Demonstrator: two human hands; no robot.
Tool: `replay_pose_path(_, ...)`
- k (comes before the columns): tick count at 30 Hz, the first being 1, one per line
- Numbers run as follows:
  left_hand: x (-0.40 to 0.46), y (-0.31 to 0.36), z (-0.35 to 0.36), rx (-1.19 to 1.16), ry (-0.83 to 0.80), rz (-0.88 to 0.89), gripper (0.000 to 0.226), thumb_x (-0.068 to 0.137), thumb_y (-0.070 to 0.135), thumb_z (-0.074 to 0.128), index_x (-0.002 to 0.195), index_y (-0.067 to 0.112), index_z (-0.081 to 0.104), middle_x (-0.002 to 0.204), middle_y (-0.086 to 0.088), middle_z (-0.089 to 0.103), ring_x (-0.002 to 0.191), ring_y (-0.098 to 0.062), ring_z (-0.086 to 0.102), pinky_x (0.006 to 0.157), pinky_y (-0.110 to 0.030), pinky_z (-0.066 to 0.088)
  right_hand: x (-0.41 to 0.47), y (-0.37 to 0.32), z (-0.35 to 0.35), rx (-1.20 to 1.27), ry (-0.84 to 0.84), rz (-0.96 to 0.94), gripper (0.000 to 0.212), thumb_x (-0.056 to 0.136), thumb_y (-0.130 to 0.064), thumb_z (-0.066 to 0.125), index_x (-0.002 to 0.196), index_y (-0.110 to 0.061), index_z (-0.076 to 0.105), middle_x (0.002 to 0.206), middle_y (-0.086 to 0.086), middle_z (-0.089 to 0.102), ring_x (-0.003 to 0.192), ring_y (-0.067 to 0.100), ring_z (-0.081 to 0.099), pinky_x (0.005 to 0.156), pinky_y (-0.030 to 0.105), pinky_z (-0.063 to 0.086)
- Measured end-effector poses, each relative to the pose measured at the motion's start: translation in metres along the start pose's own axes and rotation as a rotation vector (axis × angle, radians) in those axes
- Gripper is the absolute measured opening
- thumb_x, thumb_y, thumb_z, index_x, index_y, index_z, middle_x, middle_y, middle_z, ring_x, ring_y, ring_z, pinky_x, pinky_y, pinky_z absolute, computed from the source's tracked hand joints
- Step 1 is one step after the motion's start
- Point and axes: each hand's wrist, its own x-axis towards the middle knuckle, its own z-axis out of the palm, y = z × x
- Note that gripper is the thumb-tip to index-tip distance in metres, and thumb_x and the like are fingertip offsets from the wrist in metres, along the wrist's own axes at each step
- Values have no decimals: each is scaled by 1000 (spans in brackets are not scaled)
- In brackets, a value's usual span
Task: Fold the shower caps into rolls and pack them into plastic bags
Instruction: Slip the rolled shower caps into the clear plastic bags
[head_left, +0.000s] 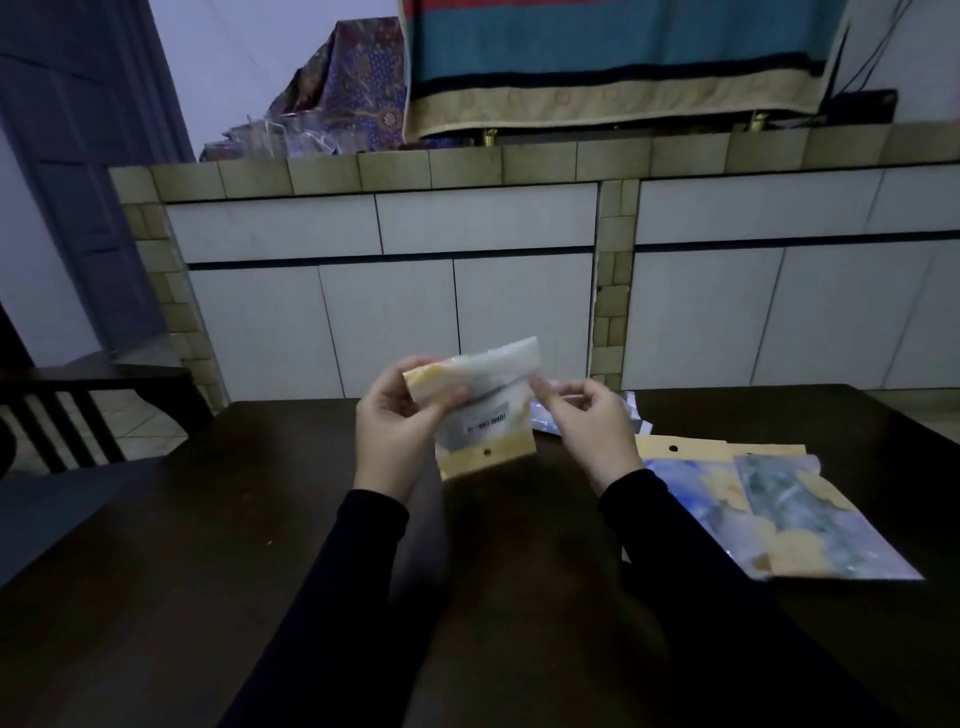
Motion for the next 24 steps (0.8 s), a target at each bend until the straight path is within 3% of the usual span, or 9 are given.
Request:
replay_pose_path(4,0,-11,0,69,-186,-37,28,61,6,85,84,14,69,83,1,70,82,-16,65,73,-31,54,4,1,-8,257,-206,333,67,94,-64,33,78,-12,73,71,10,72,56,20,56,57,29,36)
replay_pose_path(6,1,-19,-4,153,-344,-61,25,62,14,80,82,24,70,90,-2,68,86,-20,63,74,-36,50,8,7,-12,222,-209,375,51,90,-60,47,79,-16,71,74,11,73,56,21,56,58,30,37)
replay_pose_path(8,-2,-21,-6,181,-496,-117,27,62,21,69,89,20,68,98,-5,64,90,-22,58,74,-36,42,9,10,-15,150,-187,350,25,84,-41,64,91,-17,66,80,11,70,61,20,57,57,28,39)
replay_pose_path(9,-2,-22,-6,165,-522,-147,33,61,23,66,94,16,68,103,-6,63,94,-23,57,76,-35,40,9,11,-17,118,-190,336,26,78,-35,67,96,-15,66,86,12,69,67,21,61,60,30,43)
replay_pose_path(11,-2,-21,-2,184,-469,-177,42,65,32,63,102,14,69,114,-5,61,105,-15,56,83,-23,41,13,16,-23,47,-212,291,36,69,-31,69,101,-15,70,98,12,71,84,27,67,71,36,51)
replay_pose_path(13,-2,-27,3,273,-328,-256,42,74,48,60,109,26,67,124,-1,56,112,-4,53,87,-14,40,11,15,-25,17,-224,194,18,78,-18,67,95,-15,72,84,1,72,77,16,67,65,26,53)
replay_pose_path(16,-6,-42,7,350,-188,-414,55,73,55,71,123,38,54,127,3,49,117,-12,52,92,-28,45,4,13,-25,-79,-194,52,17,87,-6,60,89,-19,71,87,1,74,81,13,68,77,28,54)
replay_pose_path(20,-10,-48,10,170,-112,-519,56,78,24,78,128,25,51,109,-4,67,93,-19,68,67,-31,55,-4,13,-21,-189,-187,12,26,91,-13,59,114,-18,67,97,-4,72,92,12,68,89,35,54)
replay_pose_path(24,-15,-54,20,191,-136,-545,65,77,30,76,136,25,48,110,-4,69,98,-22,69,87,-47,55,-12,12,-24,-376,-168,-11,30,91,-20,57,120,-19,64,105,-4,66,100,13,62,85,25,46)
